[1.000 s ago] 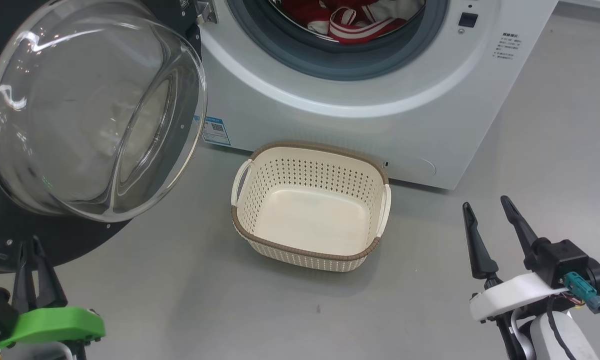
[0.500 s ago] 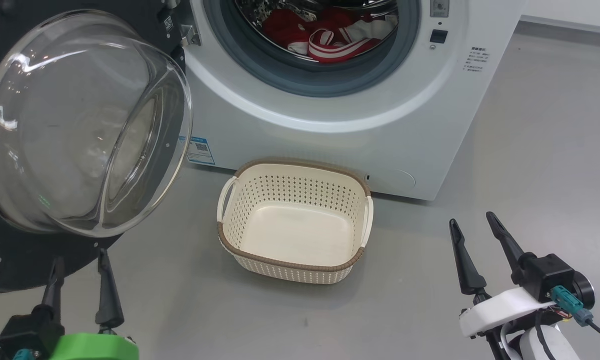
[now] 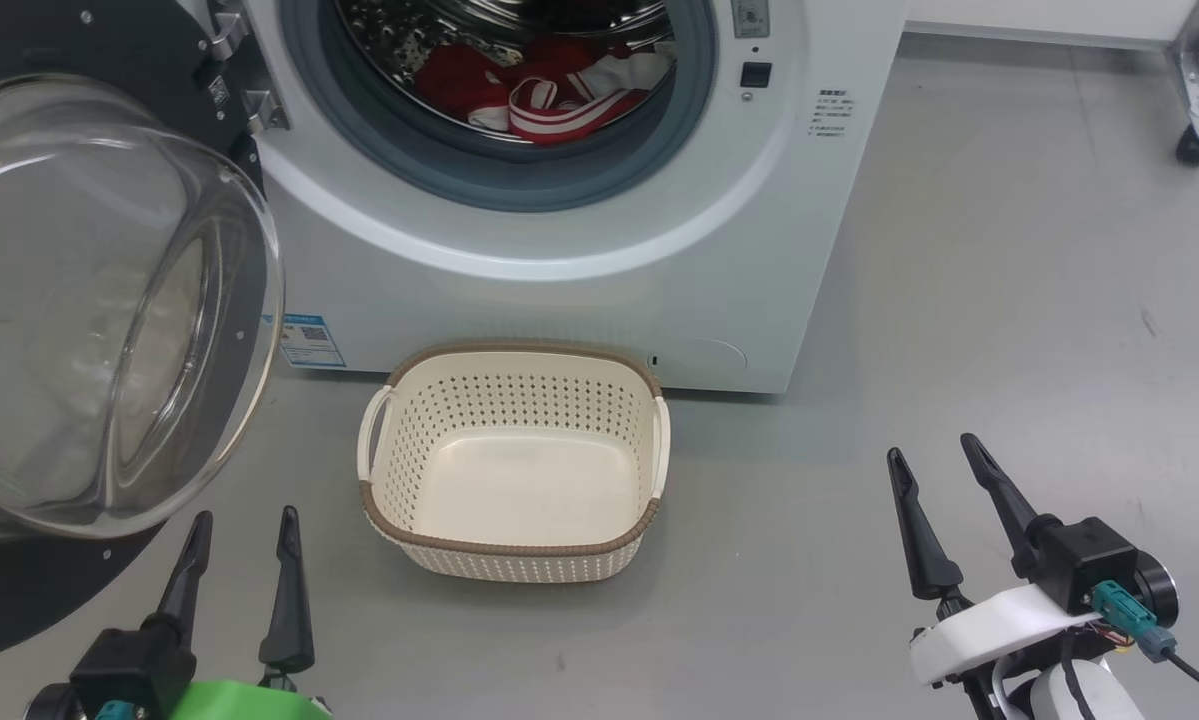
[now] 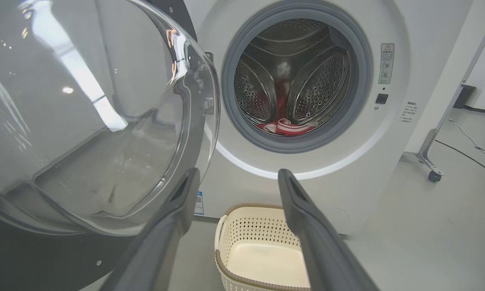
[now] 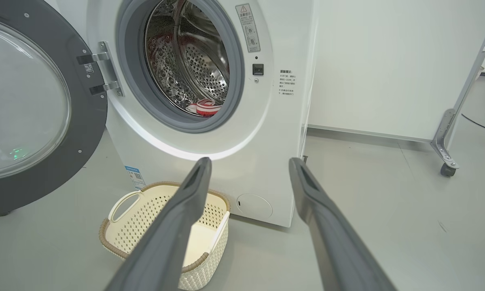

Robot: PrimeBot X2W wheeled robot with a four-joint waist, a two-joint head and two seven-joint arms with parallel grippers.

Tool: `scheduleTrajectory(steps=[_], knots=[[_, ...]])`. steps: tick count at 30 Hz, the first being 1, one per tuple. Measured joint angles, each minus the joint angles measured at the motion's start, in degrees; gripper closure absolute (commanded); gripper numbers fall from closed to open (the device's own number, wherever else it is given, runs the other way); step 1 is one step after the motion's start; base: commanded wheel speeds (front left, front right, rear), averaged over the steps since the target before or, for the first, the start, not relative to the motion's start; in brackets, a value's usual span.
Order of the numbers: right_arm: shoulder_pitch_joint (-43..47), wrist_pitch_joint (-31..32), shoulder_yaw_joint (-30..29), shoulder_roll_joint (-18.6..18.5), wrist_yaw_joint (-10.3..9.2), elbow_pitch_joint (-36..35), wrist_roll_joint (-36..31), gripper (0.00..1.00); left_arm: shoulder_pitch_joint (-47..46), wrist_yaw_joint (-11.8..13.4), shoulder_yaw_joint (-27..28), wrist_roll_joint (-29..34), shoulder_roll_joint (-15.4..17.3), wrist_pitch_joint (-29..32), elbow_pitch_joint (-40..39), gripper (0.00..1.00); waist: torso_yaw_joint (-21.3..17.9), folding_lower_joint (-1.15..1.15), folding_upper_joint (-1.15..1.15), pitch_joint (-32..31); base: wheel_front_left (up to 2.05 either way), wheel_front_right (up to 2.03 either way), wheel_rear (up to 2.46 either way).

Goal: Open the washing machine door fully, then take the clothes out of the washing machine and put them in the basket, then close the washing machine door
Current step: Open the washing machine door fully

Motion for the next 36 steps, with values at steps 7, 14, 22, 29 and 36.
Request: scheduleTrajectory(steps=[7, 14, 22, 29, 36], knots=[[0.2, 0.0, 0.1, 0.1, -0.04, -0.1, 0.0, 0.00, 0.9, 0.0, -1.5, 0.2, 0.0, 1.3, -1.1, 0.00, -4.1, 0.00, 0.00, -0.5, 0.00, 0.00, 0.00], [0.9, 0.0, 0.1, 0.2, -0.15, -0.5, 0.4, 0.00, 1.1, 0.0, -2.9, 0.5, -0.1, 2.5, -2.1, 0.00, -7.9, 0.00, 0.00, -0.7, 0.00, 0.00, 0.00], [1.2, 0.0, -0.5, 0.3, -0.62, -1.4, 0.8, 0.00, 1.1, 0.1, -4.1, 0.6, -0.4, 3.5, -2.8, 0.00, -10.4, 0.00, 0.00, -0.2, 0.00, 0.00, 0.00], [1.2, 0.0, -0.5, 0.3, -0.63, -1.6, 0.8, 0.00, 1.1, 0.6, -4.0, 0.7, -0.5, 4.0, -2.8, 0.00, -10.5, 0.00, 0.00, -0.2, 0.00, 0.00, 0.00], [1.2, 0.0, -0.4, 0.3, -0.63, -1.7, 0.9, 0.00, 1.1, 1.1, -4.1, 0.8, -0.5, 4.6, -2.8, 0.00, -10.4, 0.00, 0.00, -0.2, 0.00, 0.00, 0.00]])
